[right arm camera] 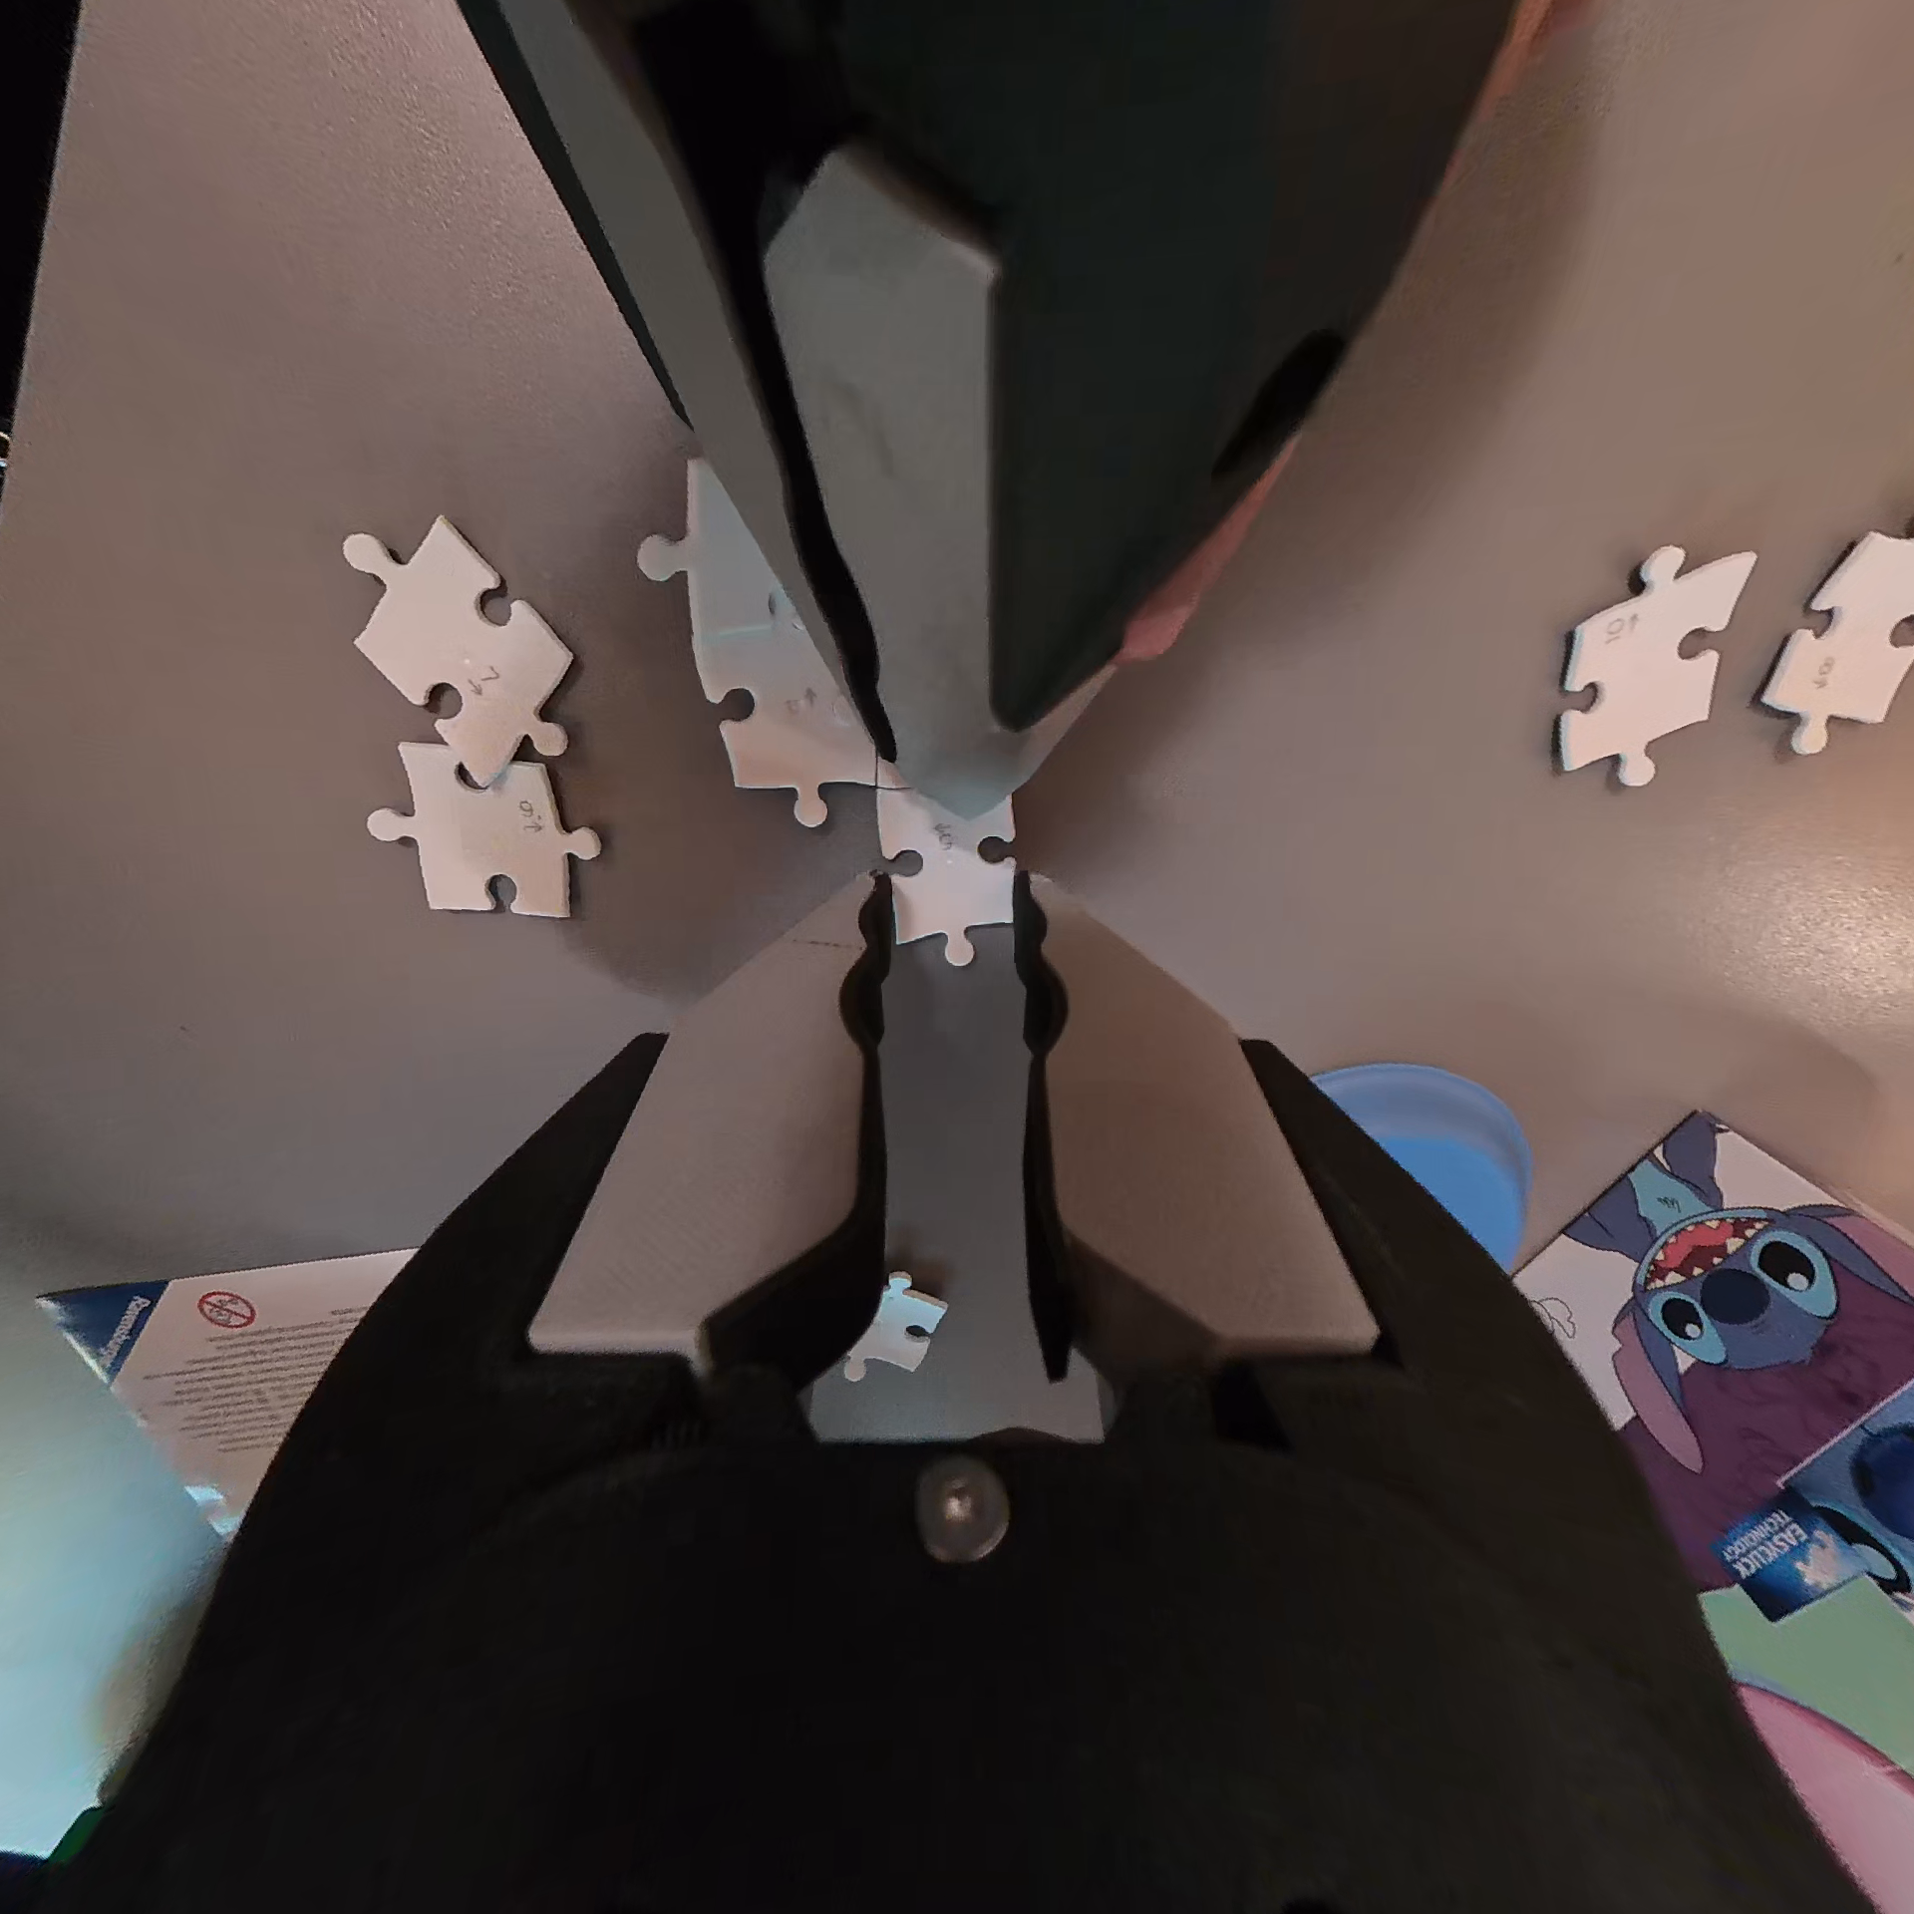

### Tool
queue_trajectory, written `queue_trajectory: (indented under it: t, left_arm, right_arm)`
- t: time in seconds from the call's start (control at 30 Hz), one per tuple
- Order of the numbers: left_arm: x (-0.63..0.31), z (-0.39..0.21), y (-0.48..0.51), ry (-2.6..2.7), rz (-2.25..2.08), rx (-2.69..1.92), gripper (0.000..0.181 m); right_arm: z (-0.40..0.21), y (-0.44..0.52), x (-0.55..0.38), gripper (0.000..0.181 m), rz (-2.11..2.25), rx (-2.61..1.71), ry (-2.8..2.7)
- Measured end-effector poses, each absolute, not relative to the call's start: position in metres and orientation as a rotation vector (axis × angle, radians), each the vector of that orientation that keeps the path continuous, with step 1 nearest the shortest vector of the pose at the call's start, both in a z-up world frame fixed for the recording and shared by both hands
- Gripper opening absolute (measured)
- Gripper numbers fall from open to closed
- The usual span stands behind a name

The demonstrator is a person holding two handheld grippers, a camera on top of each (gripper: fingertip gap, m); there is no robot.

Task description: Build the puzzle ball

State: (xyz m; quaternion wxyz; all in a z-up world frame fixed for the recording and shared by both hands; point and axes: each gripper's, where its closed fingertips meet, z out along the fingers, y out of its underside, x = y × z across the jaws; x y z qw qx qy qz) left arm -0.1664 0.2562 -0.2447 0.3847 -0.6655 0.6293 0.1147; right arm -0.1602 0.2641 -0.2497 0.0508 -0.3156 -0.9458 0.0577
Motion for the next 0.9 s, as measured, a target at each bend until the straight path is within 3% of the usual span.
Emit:
queue_trajectory:
  t: [0.9]
  left_arm:
    - [-0.1614, -0.2454, 0.2524, 1.699, 0.257, -1.693, 0.000]
  right_arm:
    - [-0.2488, 0.2640, -0.1594, 0.020, 0.177, -0.960, -2.866]
